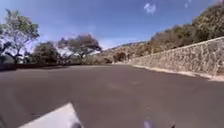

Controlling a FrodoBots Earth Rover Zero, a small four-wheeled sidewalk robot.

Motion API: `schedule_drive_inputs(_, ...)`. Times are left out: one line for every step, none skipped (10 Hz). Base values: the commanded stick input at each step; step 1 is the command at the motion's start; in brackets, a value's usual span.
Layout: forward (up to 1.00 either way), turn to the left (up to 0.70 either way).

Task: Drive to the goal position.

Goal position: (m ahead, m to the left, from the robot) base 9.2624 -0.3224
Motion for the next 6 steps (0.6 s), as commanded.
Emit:
schedule_drive_inputs(0.50, 0.00)
schedule_drive_inputs(0.50, 0.00)
schedule_drive_inputs(0.50, 0.00)
schedule_drive_inputs(0.50, 0.00)
schedule_drive_inputs(0.50, 0.00)
schedule_drive_inputs(0.50, 0.00)
